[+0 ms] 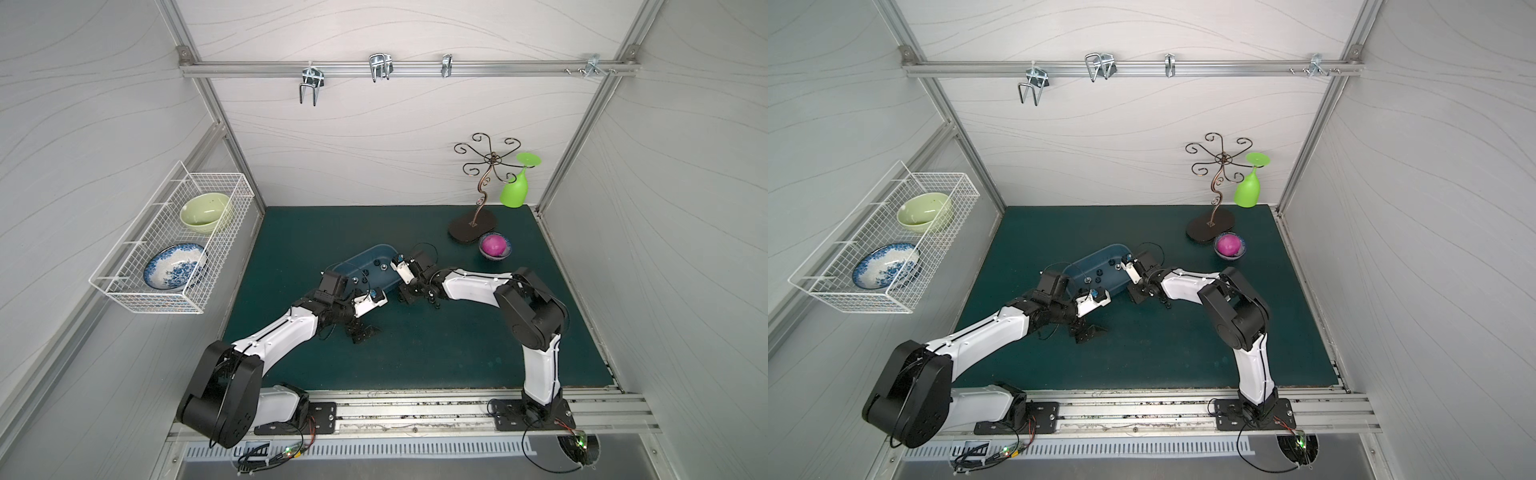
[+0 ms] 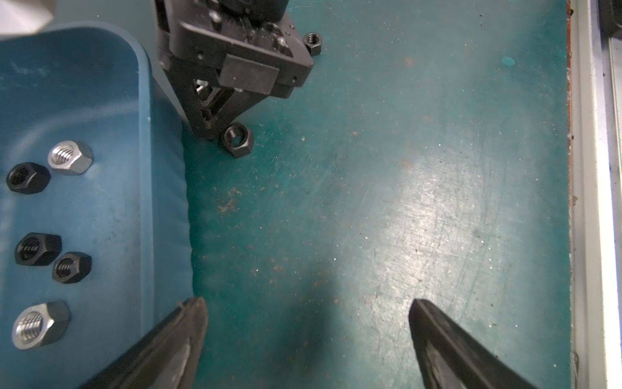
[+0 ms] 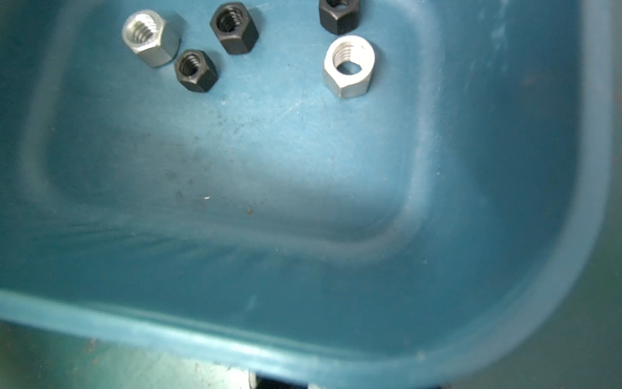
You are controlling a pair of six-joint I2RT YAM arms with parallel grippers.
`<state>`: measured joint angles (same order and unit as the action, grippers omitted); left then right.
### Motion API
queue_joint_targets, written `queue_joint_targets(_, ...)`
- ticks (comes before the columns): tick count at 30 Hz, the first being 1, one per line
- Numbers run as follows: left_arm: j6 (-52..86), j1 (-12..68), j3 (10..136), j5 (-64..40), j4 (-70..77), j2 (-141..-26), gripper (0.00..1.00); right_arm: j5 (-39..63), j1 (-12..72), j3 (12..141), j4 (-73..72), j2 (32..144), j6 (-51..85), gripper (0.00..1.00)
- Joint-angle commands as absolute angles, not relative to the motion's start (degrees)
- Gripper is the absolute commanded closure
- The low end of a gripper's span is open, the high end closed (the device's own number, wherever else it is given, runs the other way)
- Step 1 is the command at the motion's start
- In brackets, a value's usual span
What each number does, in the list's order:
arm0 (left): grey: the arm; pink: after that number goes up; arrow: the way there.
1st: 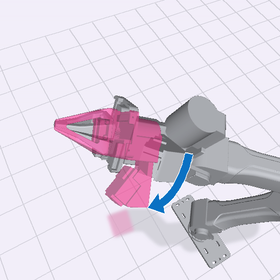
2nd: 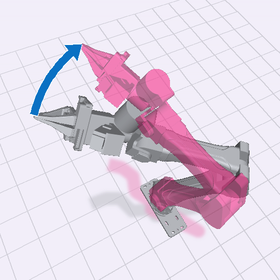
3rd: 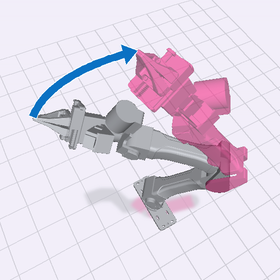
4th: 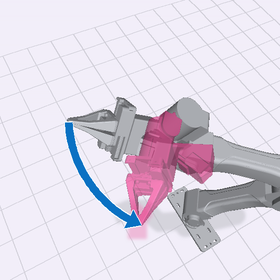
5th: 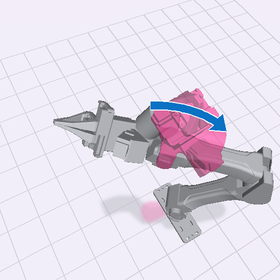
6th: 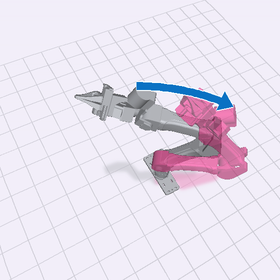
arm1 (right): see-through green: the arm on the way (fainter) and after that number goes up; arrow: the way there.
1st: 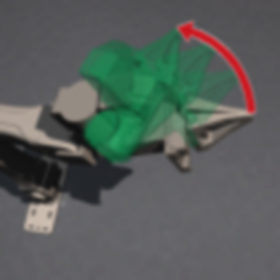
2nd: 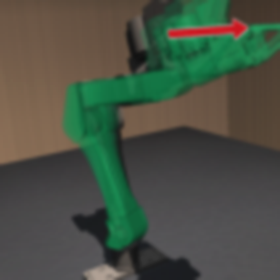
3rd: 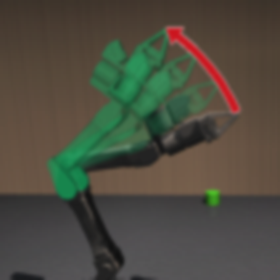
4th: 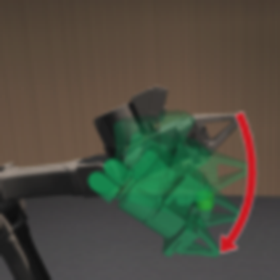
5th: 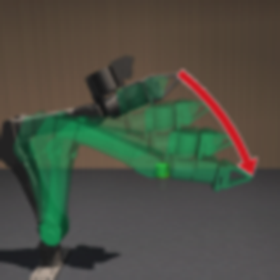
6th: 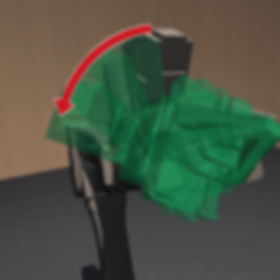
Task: Put the nuts on the desktop into the storage box
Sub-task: Pick up the nut from the center of the board.
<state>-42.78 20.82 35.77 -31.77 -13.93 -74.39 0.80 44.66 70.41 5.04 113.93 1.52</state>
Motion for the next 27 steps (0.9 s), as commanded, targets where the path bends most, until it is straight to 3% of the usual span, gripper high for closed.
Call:
queue_joint_targets(1, -41.91, 20.65, 38.6, -31.63, -15.32, -74.27, 0.01, 1.85, 45.0, 69.13, 7.62, 110.95, 2.4, 0.93)
queue_joint_targets(14, -30.69, 19.93, 52.33, -31.52, -24.35, -75.21, 0.01, 7.3, 44.96, 67.66, 14.52, 97.72, 10.1, 0.92)
queue_joint_targets(27, -11.07, 17.92, 64.02, -51.78, -27.2, -77.7, 0.05, 22.1, 41.8, 65.63, 11.04, 82.17, 22.52, 0.94)
